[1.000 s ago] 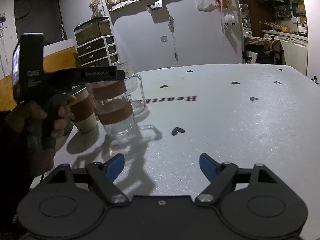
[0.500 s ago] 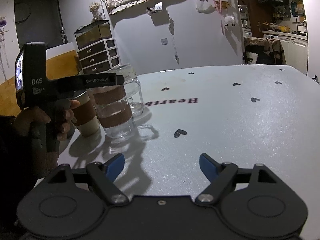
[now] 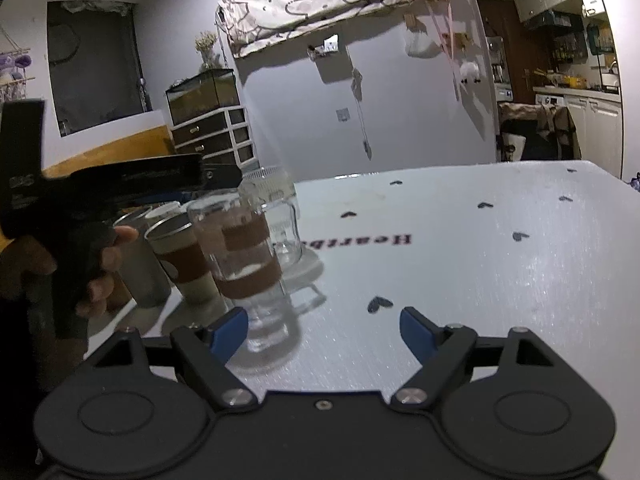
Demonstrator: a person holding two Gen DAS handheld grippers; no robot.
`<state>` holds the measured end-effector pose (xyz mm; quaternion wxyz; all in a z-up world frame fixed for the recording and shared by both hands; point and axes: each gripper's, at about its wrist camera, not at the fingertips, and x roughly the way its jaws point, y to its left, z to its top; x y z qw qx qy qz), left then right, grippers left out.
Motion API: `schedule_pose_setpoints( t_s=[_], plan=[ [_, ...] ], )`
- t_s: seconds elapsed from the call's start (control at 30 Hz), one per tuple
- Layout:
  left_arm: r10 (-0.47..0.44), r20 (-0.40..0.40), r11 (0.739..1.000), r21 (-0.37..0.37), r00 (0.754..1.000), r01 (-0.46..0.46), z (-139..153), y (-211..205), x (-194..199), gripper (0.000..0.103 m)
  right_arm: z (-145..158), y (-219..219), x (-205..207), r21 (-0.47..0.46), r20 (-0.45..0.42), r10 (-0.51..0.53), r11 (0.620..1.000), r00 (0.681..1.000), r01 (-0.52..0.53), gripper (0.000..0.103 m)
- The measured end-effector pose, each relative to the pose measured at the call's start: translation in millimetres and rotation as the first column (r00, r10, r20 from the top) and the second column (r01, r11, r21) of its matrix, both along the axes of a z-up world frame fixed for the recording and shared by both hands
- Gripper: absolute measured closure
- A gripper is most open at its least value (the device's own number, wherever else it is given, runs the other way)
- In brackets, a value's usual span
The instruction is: Flip cup upright
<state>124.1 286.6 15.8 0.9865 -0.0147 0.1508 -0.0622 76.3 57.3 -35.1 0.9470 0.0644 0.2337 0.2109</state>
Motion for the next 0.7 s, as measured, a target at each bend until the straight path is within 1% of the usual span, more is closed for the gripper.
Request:
schedule_pose_setpoints(
  t_s=[0.13, 0.33, 0.43, 0.53, 0.7],
  plan=[
    [-0.001, 0.008, 1.0, -0.014, 1.0, 0.001, 6.4, 4.4, -17.3, 0.012, 3.5, 3.0, -1.9, 0.0, 0.014, 0.003, 1.0, 1.0, -0.003, 0.019],
    [0.037, 0.014, 0.999, -0.013, 0.999, -0.037, 8.1, 12.4, -54.7, 0.005, 12.7, 4.6, -10.1, 0.001, 0.058, 0.004, 1.0, 0.998, -0.004, 0.018],
    [0.061, 0.025, 0.998, -0.001, 0.998, -0.061, 8.5, 17.1, -71.5, 0.002, 17.4, 6.2, -14.5, -0.004, 0.078, -0.004, 1.0, 0.997, 0.004, 0.017],
    [0.091, 0.027, 0.996, -0.009, 0.996, -0.091, 6.6, 24.4, -84.7, 0.0, 21.8, 6.9, -17.8, -0.01, 0.098, -0.019, 1.0, 0.995, 0.02, 0.016],
    [0.108, 0.009, 0.994, -0.024, 0.994, -0.107, -5.2, 32.4, -103.7, 0.0, 27.8, 11.6, -25.2, -0.037, 0.14, -0.044, 0.998, 0.989, 0.05, 0.011]
  ],
)
